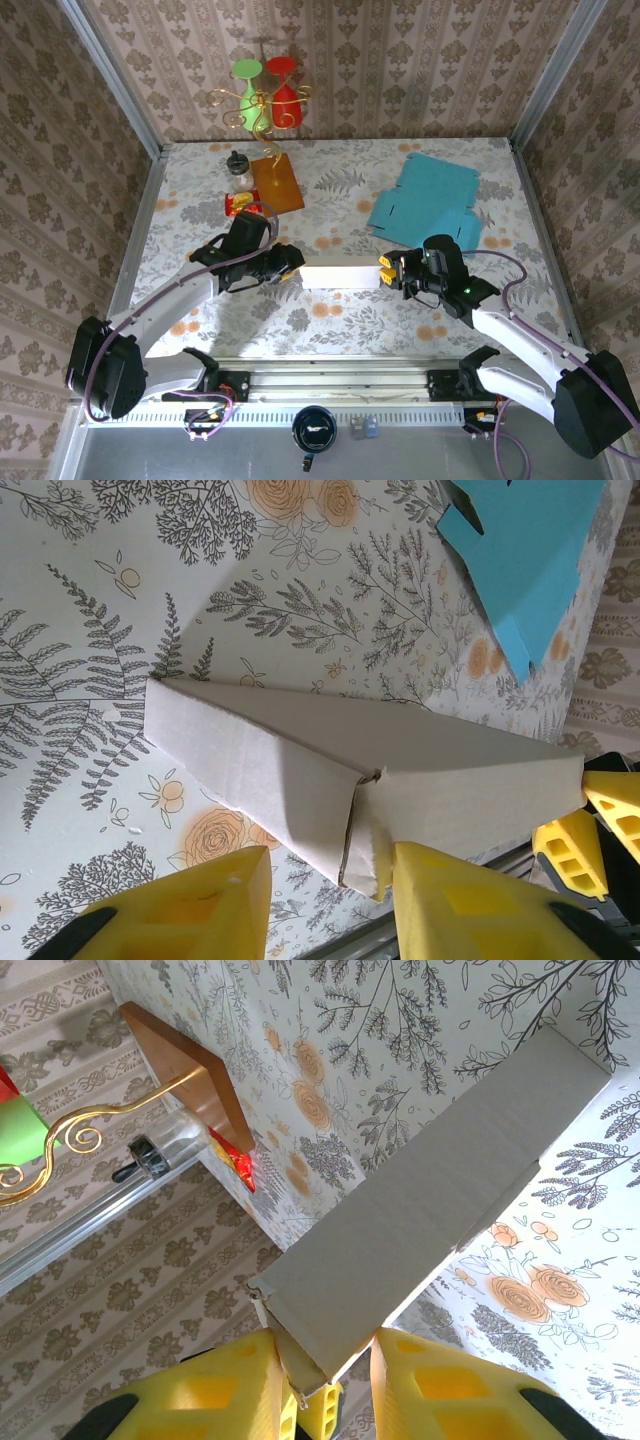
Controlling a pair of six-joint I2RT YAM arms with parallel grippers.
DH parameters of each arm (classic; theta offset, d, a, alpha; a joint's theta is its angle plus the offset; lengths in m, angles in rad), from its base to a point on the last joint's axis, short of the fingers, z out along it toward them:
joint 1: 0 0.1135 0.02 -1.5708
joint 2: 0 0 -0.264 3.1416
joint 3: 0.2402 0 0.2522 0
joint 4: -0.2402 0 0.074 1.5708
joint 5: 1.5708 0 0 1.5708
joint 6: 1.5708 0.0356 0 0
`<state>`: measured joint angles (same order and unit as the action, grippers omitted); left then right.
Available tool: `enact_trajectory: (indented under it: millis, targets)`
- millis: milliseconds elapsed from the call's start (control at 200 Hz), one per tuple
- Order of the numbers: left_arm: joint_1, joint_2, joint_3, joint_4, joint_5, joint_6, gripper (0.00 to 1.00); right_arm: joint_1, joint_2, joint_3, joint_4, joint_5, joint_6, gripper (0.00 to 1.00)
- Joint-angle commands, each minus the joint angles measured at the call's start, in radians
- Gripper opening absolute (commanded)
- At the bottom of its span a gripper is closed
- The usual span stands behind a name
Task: Fold the paper box
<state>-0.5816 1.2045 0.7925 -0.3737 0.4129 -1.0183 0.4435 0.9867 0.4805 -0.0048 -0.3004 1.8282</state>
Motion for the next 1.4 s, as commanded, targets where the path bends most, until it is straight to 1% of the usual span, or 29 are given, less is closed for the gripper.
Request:
enact_trajectory:
  millis: [0,195,295,420,615,840,1060,1165,1320,1395]
  targets:
    - [0.012,-0.02,-0.042,-0.029,-0.022,-0.003,0.34,0.006,0.02,-0.012,-0.132,0.004,-0.019,0.29]
    - [0.022,-0.041,-0.081,-0.004,-0.029,-0.021,0.32,0.006,0.018,-0.01,-0.14,0.004,-0.021,0.29]
    - [0.028,-0.049,-0.101,0.026,-0.028,-0.043,0.3,0.006,0.014,-0.004,-0.152,0.004,-0.028,0.29]
    - [0.031,-0.058,-0.129,0.073,-0.023,-0.076,0.24,0.004,-0.004,0.03,-0.186,0.018,-0.058,0.32]
    - [0.034,-0.063,-0.156,0.105,-0.02,-0.1,0.2,0.003,-0.024,0.083,-0.233,0.021,-0.086,0.35]
    - [0.034,-0.062,-0.154,0.107,-0.017,-0.097,0.18,0.017,-0.034,0.119,-0.259,0.018,-0.082,0.35]
    - [0.033,-0.06,-0.153,0.112,-0.014,-0.098,0.18,0.041,-0.008,0.138,-0.249,0.011,-0.077,0.35]
    - [0.029,-0.06,-0.153,0.112,-0.015,-0.097,0.18,0.049,-0.002,0.14,-0.273,0.009,-0.07,0.35]
    - [0.023,-0.064,-0.153,0.11,-0.019,-0.096,0.18,0.047,-0.001,0.119,-0.239,0.044,-0.054,0.35]
    - [0.022,-0.064,-0.151,0.11,-0.019,-0.097,0.18,0.048,0.014,0.136,-0.243,0.043,-0.063,0.35]
